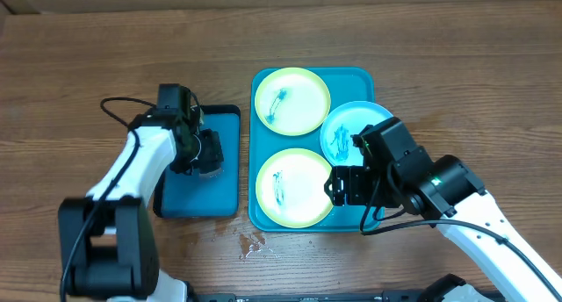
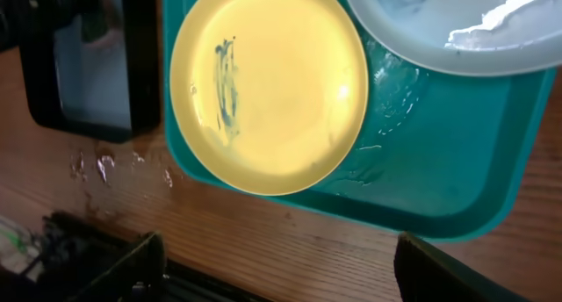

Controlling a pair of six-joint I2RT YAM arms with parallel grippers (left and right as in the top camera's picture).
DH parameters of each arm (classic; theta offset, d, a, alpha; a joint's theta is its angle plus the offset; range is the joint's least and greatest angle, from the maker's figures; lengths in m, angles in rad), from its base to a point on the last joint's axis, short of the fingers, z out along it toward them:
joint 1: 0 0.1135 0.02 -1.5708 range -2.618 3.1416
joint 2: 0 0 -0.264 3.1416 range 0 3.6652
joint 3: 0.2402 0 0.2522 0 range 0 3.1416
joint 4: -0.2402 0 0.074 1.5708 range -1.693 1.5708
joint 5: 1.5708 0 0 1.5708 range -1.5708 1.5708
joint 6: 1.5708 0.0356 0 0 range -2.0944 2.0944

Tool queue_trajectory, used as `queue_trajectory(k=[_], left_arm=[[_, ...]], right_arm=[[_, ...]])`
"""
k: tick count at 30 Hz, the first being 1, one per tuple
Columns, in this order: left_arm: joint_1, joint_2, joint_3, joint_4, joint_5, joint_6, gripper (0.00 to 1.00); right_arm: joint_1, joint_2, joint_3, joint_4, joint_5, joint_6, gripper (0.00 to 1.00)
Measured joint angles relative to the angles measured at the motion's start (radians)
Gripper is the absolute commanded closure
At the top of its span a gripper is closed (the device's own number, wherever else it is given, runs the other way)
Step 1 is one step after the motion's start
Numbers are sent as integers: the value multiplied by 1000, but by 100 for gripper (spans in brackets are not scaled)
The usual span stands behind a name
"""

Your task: Clean dirty plates on tray and stack at the side

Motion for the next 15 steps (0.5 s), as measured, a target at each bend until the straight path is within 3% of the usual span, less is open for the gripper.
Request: queue_trajectory(k=[2,5,6,9,15], left_arm=[[0,47,0,28,-32,-9,49],[0,94,5,52,-58,-23,86],[0,95,5,58,-58,-20,93],[0,99,6,60,-43,-23,96],[0,100,60,-66,-15,-25,96]], right_arm=[[0,17,0,-2,5,1,30],[0,46,0,-6,9,4,43],[0,57,0,-5,10,5,45],[0,87,0,-5,10,11,55],[0,136,0,10,53,40,58]])
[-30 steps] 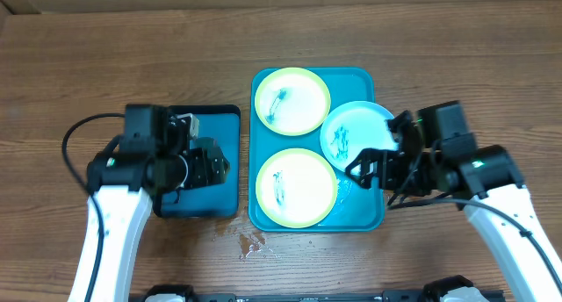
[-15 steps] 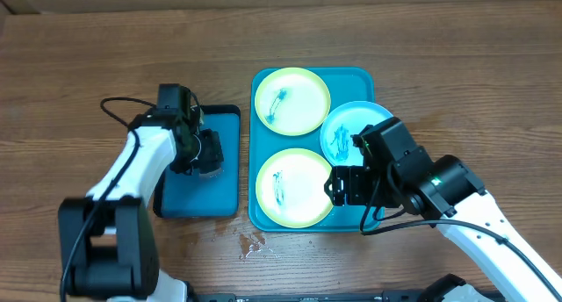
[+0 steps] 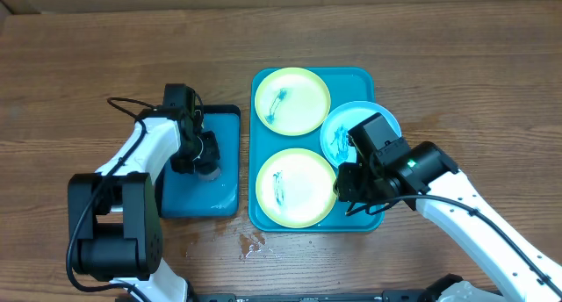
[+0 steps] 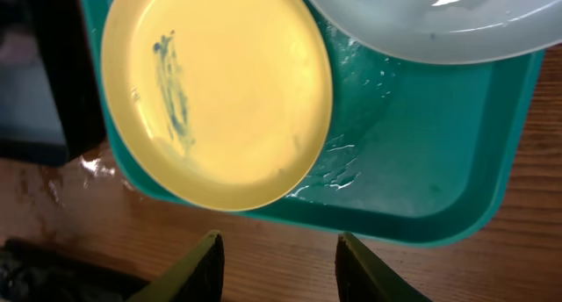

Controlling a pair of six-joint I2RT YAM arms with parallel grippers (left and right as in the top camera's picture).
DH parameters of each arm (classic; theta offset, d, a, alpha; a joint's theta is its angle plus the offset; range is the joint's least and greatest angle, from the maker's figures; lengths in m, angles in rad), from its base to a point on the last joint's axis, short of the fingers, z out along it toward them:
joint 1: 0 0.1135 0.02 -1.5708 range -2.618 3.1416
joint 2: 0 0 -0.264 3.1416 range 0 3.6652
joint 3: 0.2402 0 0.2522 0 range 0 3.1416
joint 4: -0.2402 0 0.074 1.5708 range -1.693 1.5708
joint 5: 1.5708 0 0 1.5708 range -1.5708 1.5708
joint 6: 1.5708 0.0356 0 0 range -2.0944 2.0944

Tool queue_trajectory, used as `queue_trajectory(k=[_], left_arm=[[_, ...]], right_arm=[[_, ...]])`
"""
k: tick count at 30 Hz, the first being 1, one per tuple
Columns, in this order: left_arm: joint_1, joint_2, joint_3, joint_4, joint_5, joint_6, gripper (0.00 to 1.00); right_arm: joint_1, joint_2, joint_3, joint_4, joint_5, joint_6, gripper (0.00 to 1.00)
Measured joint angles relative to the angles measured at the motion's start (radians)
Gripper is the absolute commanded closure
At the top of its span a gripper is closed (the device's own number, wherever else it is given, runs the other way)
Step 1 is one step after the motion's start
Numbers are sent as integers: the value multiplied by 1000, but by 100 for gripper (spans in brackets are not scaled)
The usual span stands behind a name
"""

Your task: Clean dirty plates on tray and stack at the side

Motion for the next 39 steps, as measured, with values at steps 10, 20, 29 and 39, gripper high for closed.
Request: queue_trajectory(k=[10,20,29,39], left_arm=[[0,-2,249,-321,14,45,96],[0,-225,317,-395,64,105,96],[-80,-459,333,-457,90,82,96],[-290,-414,140,-212,98,-126,96]], right_arm=[[-2,137,0,69,66,11,58],[-54,334,0,188,4,-33,64],[-105,459,-1,242,-120,-145,93],[-98,458,-1,266,-85,-33,96]])
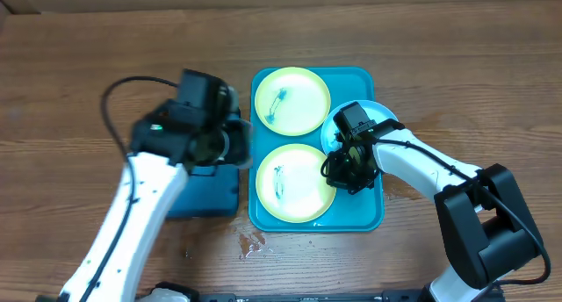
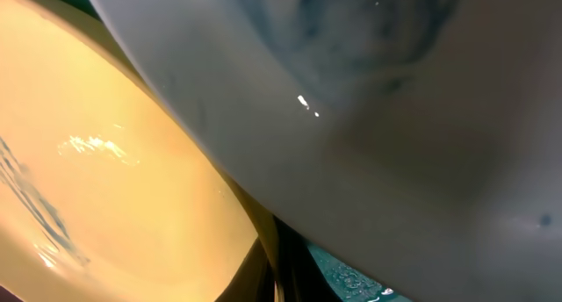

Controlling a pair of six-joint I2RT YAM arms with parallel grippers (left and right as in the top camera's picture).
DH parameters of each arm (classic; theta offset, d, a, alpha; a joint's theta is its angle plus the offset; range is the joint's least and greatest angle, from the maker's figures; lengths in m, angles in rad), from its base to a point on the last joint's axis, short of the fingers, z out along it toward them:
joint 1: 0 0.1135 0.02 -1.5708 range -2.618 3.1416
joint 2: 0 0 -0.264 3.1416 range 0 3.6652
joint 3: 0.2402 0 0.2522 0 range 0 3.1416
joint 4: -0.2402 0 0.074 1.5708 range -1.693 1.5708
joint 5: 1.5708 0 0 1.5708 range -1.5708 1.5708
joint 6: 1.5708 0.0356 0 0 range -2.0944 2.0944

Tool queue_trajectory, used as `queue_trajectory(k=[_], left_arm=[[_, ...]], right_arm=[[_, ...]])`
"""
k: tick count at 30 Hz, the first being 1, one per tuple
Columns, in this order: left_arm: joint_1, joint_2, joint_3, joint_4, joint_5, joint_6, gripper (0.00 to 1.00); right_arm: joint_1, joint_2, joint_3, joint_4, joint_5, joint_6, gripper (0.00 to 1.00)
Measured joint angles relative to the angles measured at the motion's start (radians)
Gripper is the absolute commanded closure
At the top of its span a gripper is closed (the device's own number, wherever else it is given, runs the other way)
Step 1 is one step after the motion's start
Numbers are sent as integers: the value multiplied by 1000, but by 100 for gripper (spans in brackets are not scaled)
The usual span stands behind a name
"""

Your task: Clean dirty plates on tray and stack at the side

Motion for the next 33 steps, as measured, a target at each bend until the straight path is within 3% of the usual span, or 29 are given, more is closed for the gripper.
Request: queue_trajectory(k=[6,11,17,21,26,33], left_arm=[[-171,157,-129,261,6,-112,96],[-231,310,-133,381,6,-186,96],[-196,460,-133,369,-13,-248,96],[-139,466,-112,291,-21,-253,96],[-109,466,-101,224,-61,-211,96],[-148,470,-102,298,-77,-114,96]], right_arm=[[0,0,0,2,1,13,96],[0,0,0,2,1,18,96],[0,-1,-3,4,2,19,96],[0,-10,-17,16,3,21,96],[0,-18,-29,31,2,21,96],[0,-19,-35,47,1,21,96]])
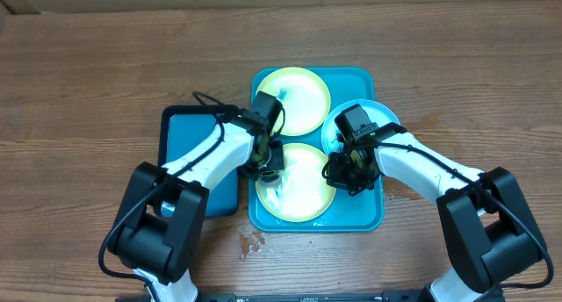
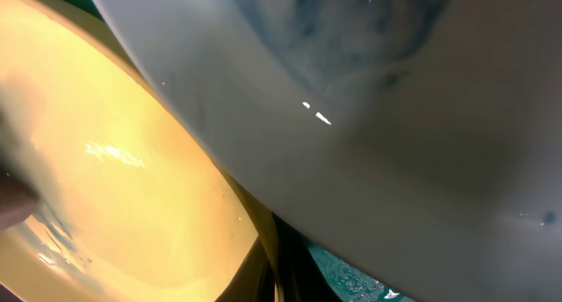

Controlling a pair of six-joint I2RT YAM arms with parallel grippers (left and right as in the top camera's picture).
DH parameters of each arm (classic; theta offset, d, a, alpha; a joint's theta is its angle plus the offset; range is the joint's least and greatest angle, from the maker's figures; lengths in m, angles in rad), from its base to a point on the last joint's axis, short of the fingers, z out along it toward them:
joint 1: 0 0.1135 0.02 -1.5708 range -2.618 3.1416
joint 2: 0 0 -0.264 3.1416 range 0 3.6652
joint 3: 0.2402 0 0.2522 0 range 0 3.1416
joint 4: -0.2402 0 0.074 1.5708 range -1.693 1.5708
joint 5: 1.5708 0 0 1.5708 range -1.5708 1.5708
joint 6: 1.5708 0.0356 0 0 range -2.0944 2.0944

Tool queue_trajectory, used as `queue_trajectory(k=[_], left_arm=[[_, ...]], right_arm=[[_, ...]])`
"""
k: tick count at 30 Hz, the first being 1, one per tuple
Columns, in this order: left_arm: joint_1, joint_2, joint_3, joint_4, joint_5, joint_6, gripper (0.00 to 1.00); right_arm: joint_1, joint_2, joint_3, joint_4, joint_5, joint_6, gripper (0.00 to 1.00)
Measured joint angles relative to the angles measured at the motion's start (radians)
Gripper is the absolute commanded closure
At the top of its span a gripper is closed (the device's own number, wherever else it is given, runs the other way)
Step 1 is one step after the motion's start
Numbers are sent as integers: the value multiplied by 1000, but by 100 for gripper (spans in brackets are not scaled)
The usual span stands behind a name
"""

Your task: Clean dirty plates on tray and stack at the side

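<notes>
A teal tray (image 1: 369, 216) holds two yellow plates and a light blue plate (image 1: 376, 116) with blue smears. My right gripper (image 1: 344, 172) is shut on the right rim of the near yellow plate (image 1: 303, 190), tucked under the blue plate's edge. In the right wrist view the fingers (image 2: 277, 280) pinch that yellow rim (image 2: 114, 161) below the blue plate (image 2: 395, 100). My left gripper (image 1: 268, 159) rests on the near plate's upper left part, shut on a dark sponge. The far yellow plate (image 1: 294, 98) carries a blue streak.
A dark blue shallow basin (image 1: 198, 170) lies left of the tray on the wooden table. A small wet patch (image 1: 253, 243) marks the wood near the tray's front left corner.
My left gripper has moved right from the blue basin's right edge onto the near yellow plate. The right gripper stays shut on that plate's rim. The smear on the plate looks blurred.
First my left gripper was down in the blue basin and my right one hung open over the tray's front right. Then the right one had narrowed near the plate. Later it was shut on the yellow plate's rim, and now the left is on the plate.
</notes>
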Motion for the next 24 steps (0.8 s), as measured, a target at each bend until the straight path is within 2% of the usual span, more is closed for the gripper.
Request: queue_trajectory(k=[6,11,19,24], left_arm=[[-79,3,0,63,-19,77,96],[-83,4,3,62,-18,83,96],[-94,23,4,127,114,-29,96],[-118,23,19,-12,81,-57,96]], right_arm=[[-3,-3,-8,14,-4,0,96],[-10,-5,-13,29,-13,1,96],[-12,-5,-13,32,-16,0,96],[-13,-5,-13,35,-19,0,96]])
